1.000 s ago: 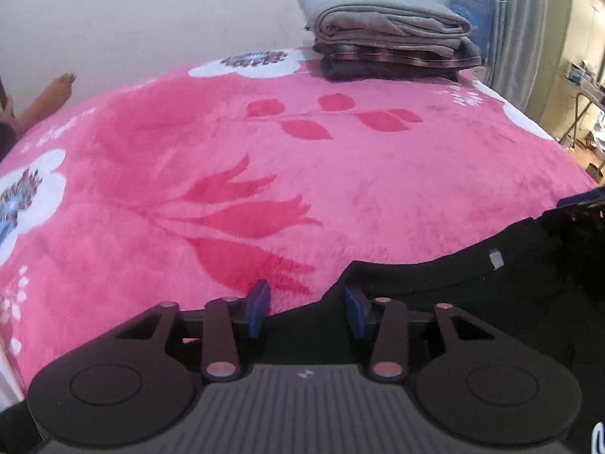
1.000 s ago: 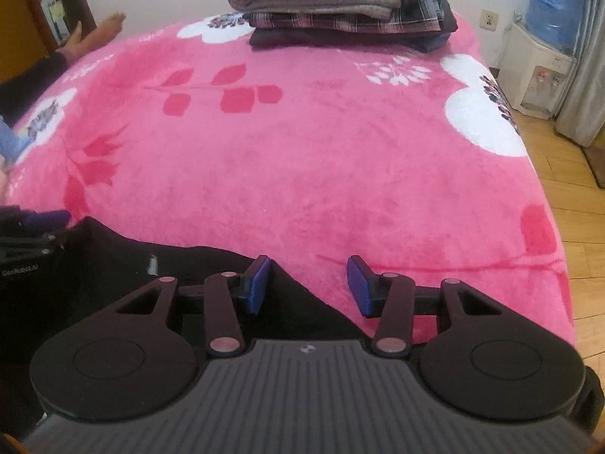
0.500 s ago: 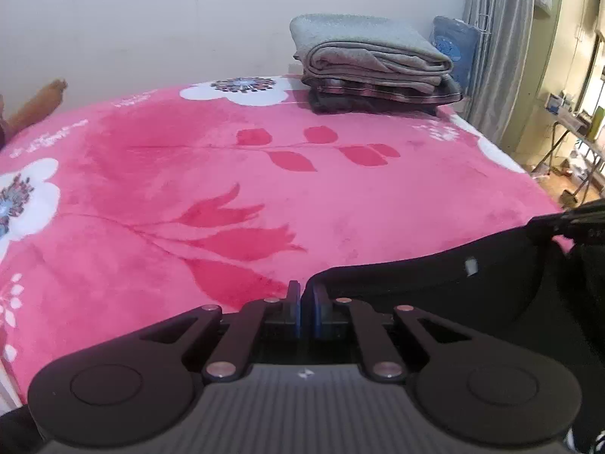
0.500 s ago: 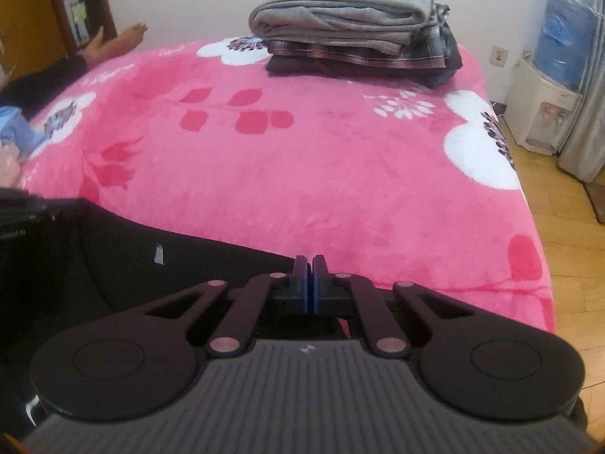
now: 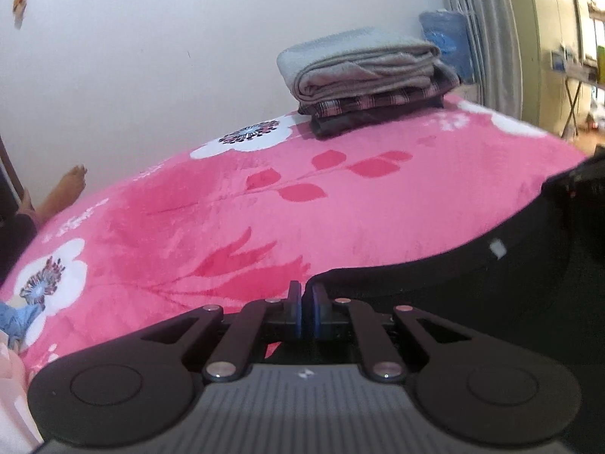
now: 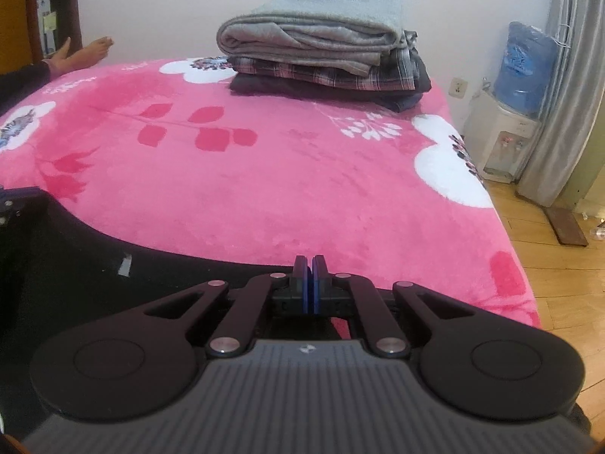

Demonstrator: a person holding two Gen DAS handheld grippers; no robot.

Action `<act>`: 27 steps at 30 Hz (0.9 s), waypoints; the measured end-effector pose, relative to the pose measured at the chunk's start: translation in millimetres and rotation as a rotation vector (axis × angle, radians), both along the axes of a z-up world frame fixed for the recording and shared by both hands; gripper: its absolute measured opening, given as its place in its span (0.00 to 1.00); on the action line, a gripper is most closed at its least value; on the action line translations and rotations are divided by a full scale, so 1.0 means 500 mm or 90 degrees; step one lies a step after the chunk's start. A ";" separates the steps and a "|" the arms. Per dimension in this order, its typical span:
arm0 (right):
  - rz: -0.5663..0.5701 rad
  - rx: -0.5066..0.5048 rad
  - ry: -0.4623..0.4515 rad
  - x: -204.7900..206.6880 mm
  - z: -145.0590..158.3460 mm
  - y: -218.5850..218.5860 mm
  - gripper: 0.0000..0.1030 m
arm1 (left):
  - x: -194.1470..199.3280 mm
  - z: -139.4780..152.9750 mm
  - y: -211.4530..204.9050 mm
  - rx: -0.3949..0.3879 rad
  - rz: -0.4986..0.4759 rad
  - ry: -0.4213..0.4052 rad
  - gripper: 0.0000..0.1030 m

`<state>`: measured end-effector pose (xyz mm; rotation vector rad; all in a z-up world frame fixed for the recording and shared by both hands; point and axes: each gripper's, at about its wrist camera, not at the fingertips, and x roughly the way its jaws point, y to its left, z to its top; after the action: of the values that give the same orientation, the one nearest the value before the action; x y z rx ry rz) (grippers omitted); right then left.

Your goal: Fold clothes

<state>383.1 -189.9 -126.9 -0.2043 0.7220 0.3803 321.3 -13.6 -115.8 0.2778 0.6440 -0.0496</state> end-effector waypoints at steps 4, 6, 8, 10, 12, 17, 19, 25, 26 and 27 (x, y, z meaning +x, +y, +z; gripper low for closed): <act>-0.020 0.010 -0.004 0.001 -0.020 0.000 0.01 | 0.002 -0.025 -0.003 0.027 0.001 0.008 0.06; -0.029 0.013 0.000 0.006 -0.025 0.002 0.01 | 0.002 -0.036 -0.006 0.042 0.001 0.009 0.07; -0.037 0.014 0.008 0.013 -0.029 0.005 0.01 | 0.003 -0.041 -0.014 0.056 0.001 0.016 0.08; -0.044 0.029 0.025 0.021 -0.022 0.002 0.03 | 0.006 -0.034 -0.013 0.044 0.003 0.023 0.17; -0.042 0.047 0.049 0.025 -0.004 -0.007 0.16 | 0.013 -0.017 0.006 -0.007 0.024 0.050 0.44; -0.005 0.038 0.036 -0.013 0.055 -0.035 0.58 | 0.011 0.018 0.075 -0.134 0.097 0.098 0.77; 0.005 0.029 0.044 -0.030 0.070 -0.047 0.62 | 0.003 0.031 0.098 -0.163 0.130 0.104 0.77; -0.037 0.081 0.049 -0.104 0.126 -0.109 0.66 | -0.054 0.098 0.143 -0.228 0.174 0.087 0.77; -0.051 0.104 0.052 -0.120 0.137 -0.123 0.66 | -0.074 0.116 0.146 -0.234 0.171 0.079 0.77; -0.061 0.129 0.053 -0.139 0.150 -0.137 0.66 | -0.092 0.132 0.144 -0.235 0.164 0.073 0.77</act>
<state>313.4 -258.4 -52.0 0.0371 0.7662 0.3698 275.5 58.7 -50.1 -0.1657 0.7655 0.0631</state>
